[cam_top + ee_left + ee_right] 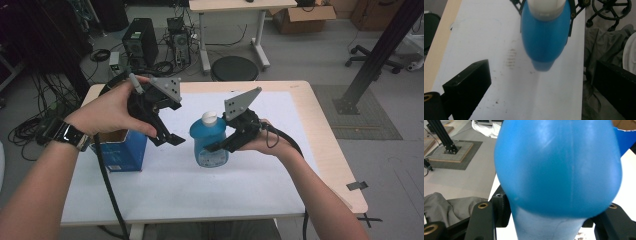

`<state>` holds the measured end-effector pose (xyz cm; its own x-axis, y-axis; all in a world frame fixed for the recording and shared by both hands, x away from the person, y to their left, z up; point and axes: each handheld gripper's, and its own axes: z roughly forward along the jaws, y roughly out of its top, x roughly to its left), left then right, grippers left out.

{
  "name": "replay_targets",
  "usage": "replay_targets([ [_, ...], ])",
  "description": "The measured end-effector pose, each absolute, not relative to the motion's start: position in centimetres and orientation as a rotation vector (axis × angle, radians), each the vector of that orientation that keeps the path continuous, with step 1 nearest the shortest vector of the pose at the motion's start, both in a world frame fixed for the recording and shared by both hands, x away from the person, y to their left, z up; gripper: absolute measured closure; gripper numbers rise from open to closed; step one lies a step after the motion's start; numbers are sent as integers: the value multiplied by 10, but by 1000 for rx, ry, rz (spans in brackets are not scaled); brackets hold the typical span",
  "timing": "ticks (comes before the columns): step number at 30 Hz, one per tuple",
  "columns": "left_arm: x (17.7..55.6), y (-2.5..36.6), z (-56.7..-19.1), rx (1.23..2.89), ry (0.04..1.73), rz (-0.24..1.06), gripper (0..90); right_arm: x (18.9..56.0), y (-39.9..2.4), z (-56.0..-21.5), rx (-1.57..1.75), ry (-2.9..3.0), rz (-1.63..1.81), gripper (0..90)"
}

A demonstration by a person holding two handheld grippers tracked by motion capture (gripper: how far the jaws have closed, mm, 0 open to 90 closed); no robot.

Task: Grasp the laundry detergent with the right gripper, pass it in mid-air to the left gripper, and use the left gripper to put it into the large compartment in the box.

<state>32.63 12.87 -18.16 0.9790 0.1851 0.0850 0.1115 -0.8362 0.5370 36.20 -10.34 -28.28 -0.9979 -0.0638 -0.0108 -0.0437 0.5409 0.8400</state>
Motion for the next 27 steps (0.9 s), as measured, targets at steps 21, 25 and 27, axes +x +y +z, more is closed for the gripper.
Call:
replay_targets([
  [21, 329, 99, -185, 2653, 196, 163, 33, 359, -74, -273, 152, -2782, -1420, 425],
  [25, 332, 92, -188, 2672, 194, 156, 33, 358, -74, -273, 154, -2780, -1421, 425],
  [27, 332, 89, -189, 2676, 188, 156, 33, 358, -74, -273, 154, -2781, -1422, 425],
])
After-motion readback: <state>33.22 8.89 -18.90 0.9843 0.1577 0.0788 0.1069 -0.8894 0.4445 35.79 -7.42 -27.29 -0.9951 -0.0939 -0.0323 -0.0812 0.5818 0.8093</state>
